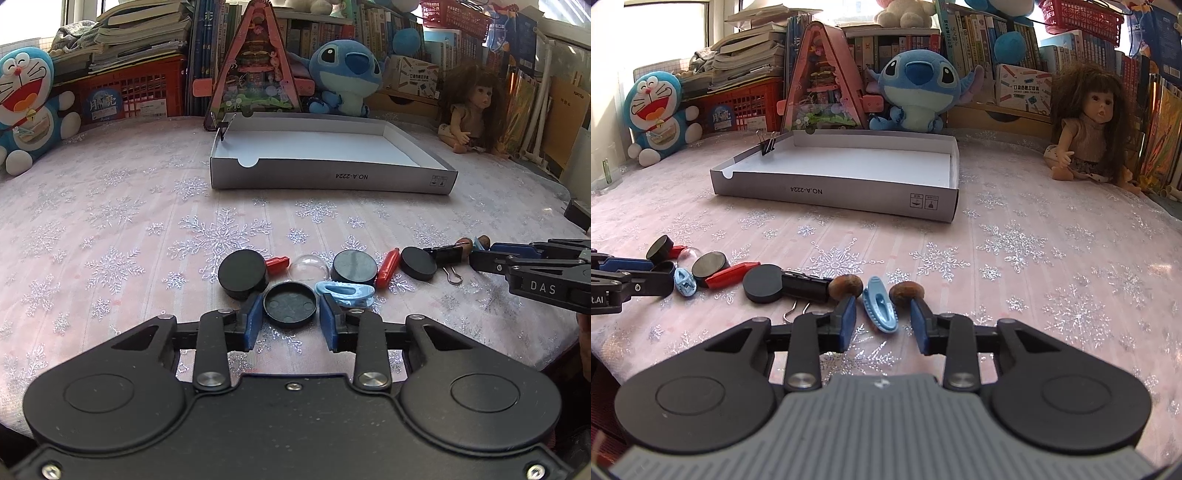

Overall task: Organize rigid objects
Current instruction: 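Close the left gripper on the black round lid while the right gripper grasps the blue clip, then carry the black lid in the left gripper while the right gripper carries the blue clip over the white tray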

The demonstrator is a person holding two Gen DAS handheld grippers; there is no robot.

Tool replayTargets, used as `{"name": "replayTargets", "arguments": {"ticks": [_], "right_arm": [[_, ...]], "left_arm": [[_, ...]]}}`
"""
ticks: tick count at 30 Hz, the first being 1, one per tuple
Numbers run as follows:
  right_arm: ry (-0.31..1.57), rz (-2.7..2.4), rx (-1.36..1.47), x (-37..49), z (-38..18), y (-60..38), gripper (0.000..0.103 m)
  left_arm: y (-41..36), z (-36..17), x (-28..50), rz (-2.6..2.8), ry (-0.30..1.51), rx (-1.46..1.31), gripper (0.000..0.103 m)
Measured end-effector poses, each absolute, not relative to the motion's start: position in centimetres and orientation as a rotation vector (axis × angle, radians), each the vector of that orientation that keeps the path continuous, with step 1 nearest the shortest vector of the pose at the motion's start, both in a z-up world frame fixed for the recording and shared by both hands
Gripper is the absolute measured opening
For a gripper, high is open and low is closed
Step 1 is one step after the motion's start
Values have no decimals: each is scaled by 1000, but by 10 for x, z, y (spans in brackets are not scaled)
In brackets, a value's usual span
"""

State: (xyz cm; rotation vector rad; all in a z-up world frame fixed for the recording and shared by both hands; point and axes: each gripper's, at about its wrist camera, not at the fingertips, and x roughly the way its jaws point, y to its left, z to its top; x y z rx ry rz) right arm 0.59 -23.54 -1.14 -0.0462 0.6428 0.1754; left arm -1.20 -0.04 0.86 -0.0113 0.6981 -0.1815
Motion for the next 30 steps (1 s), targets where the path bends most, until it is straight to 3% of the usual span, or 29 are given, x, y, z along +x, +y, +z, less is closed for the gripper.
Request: {"name": "replayTargets", "arguments": {"ticks": [3, 7, 30], "right_arm": [[643, 176, -48, 10, -13, -236, 41], [638, 183, -61, 8, -12, -233, 21], [613, 175, -13, 43, 18, -240, 20]], "left_arm": [[-1, 8, -10, -180, 692, -11, 31], [0, 9, -10, -178, 685, -24, 29], [13, 58, 48, -171, 623, -132, 29]]}}
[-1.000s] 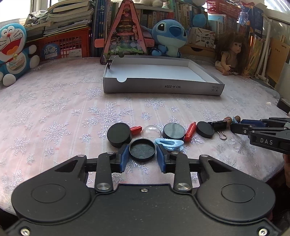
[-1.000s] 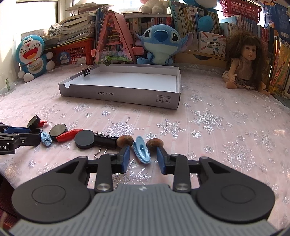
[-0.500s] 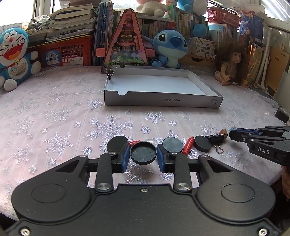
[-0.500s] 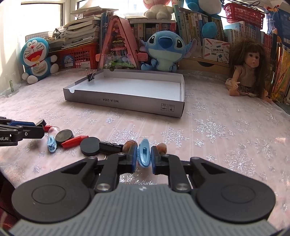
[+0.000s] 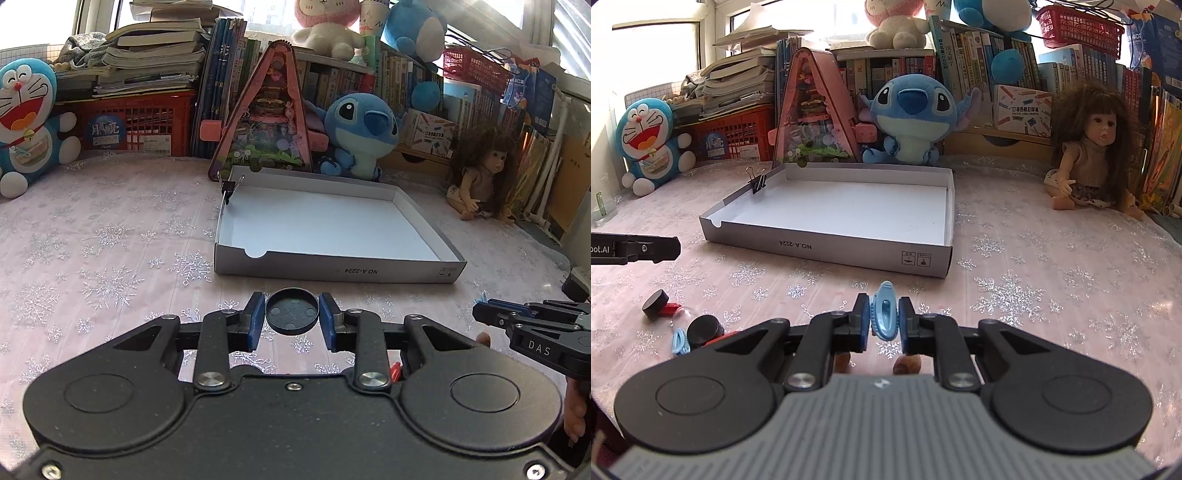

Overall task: Organize rigid objects
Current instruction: 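Carry the black lid in the left gripper while the right gripper carries the blue clip over the white tray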

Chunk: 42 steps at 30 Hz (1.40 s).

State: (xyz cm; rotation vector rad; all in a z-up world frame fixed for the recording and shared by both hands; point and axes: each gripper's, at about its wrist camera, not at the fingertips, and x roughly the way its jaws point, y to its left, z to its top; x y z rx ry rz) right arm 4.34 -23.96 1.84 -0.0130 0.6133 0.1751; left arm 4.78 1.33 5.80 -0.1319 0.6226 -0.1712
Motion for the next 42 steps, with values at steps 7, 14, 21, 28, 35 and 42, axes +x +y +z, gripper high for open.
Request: {"name": "replayTargets", "arguments": {"ticks": [7, 14, 21, 28, 35, 42], "right_arm": [[628, 188, 16, 81, 32, -241, 20], [688, 224, 74, 131, 39, -243, 20], [779, 232, 93, 181, 31, -238, 21], [816, 234, 58, 203, 20, -227, 21], [845, 222, 44, 212, 10, -224, 21], [856, 217, 28, 214, 5, -223, 21]], "left_arm": [[8, 65, 97, -174, 650, -153, 29], [7, 67, 154, -167, 714, -201, 29], [-11, 55, 202, -145, 777, -156, 29], [-24, 37, 226, -131, 812, -119, 30], [-30, 25, 231, -122, 829, -95, 30], [-29, 18, 232, -109, 832, -89, 30]]}}
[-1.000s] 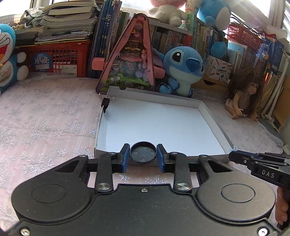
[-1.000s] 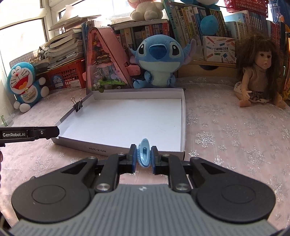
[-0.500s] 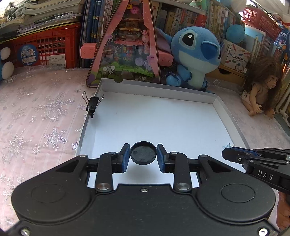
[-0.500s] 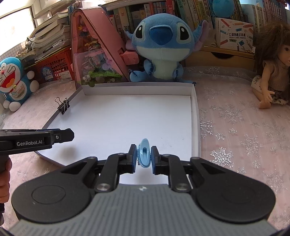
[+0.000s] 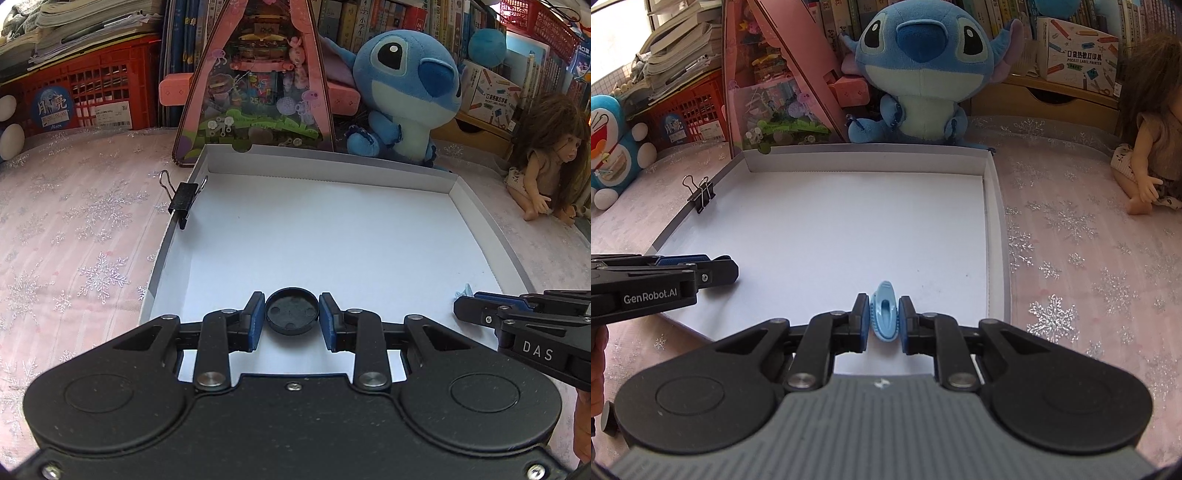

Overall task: Organize rigid objects
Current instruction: 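Carry the black lid in the left gripper while the right gripper carries the blue clip over the white tray, then open the left gripper to drop the lid while the right gripper releases the clip into the tray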

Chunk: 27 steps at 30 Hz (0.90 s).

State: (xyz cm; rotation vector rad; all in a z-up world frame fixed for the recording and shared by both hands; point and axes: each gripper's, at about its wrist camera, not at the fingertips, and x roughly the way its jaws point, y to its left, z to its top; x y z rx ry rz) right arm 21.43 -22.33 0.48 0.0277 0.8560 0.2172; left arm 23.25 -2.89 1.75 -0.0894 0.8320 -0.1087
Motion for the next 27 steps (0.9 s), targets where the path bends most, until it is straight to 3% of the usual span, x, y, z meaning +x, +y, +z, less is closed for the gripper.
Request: {"name": "replayTargets", "arguments": {"ticks": [7, 13, 15, 17, 20, 27], "right_arm": [[854, 217, 14, 215, 4, -221, 21], [833, 218, 37, 212, 7, -223, 44], [817, 220, 36, 208, 11, -224, 45], [798, 217, 30, 204, 16, -224, 53], [764, 218, 12, 196, 24, -224, 63], [677, 235, -35, 160, 38, -228, 79]], "left_arm": [[-33, 16, 231, -110, 823, -74, 30], [-34, 19, 229, -114, 820, -75, 30], [-33, 23, 226, -116, 803, -77, 36], [-31, 28, 220, -112, 784, -82, 56], [-27, 36, 208, -127, 747, -93, 66], [-12, 50, 168, -157, 652, -95, 77]]}}
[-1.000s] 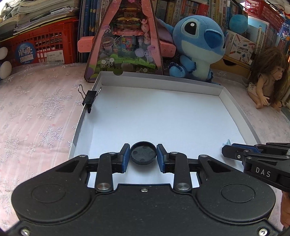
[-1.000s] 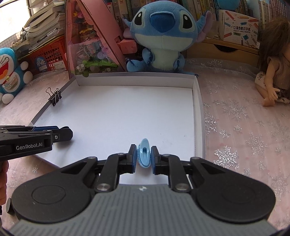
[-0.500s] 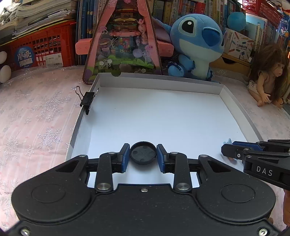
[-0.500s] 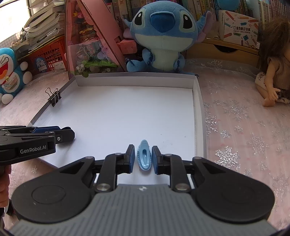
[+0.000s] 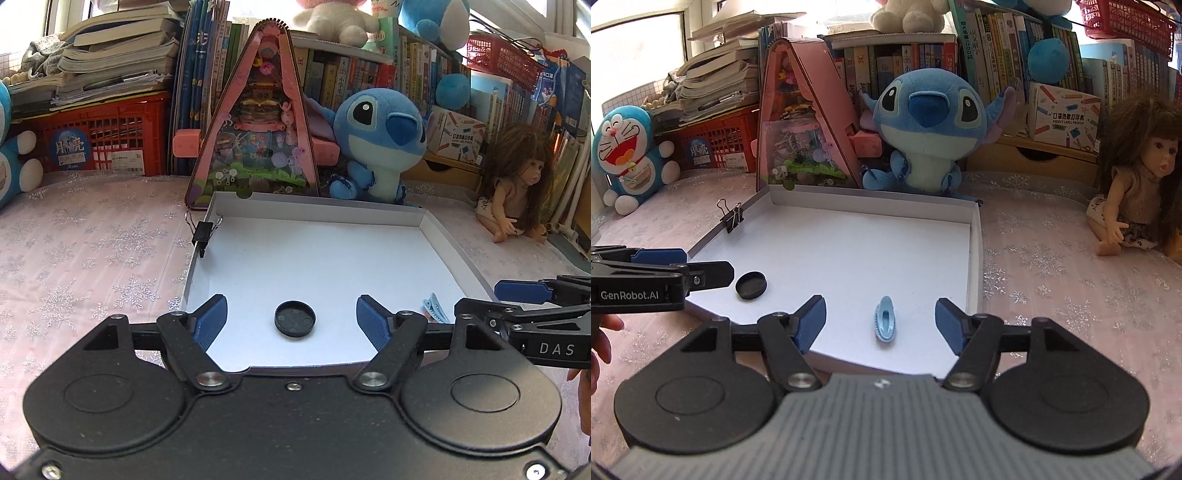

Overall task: Organize rigid objects
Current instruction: 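Open the left gripper to drop the lid while the right gripper releases the clip into the tray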

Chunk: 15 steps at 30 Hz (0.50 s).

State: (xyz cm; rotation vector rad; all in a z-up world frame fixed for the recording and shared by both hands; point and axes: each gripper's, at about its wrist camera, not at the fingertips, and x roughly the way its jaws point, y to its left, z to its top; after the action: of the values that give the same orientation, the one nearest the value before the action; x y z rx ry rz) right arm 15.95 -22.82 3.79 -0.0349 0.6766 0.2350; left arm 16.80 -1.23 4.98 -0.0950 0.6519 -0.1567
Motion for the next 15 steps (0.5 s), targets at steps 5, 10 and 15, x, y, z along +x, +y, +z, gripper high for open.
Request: {"name": "replayTargets", "arguments": {"ticks": [5, 10, 15], "right_arm": [[626, 252, -70, 130, 40, -231, 86], [599, 244, -66, 107, 36, -239, 87], [569, 224, -82, 86, 28, -246, 87]], "left_arm": [[-3, 50, 139, -173, 637, -90, 79], [6, 46, 112, -174, 626, -92, 79], [12, 39, 87, -163, 612, -60, 79]]}}
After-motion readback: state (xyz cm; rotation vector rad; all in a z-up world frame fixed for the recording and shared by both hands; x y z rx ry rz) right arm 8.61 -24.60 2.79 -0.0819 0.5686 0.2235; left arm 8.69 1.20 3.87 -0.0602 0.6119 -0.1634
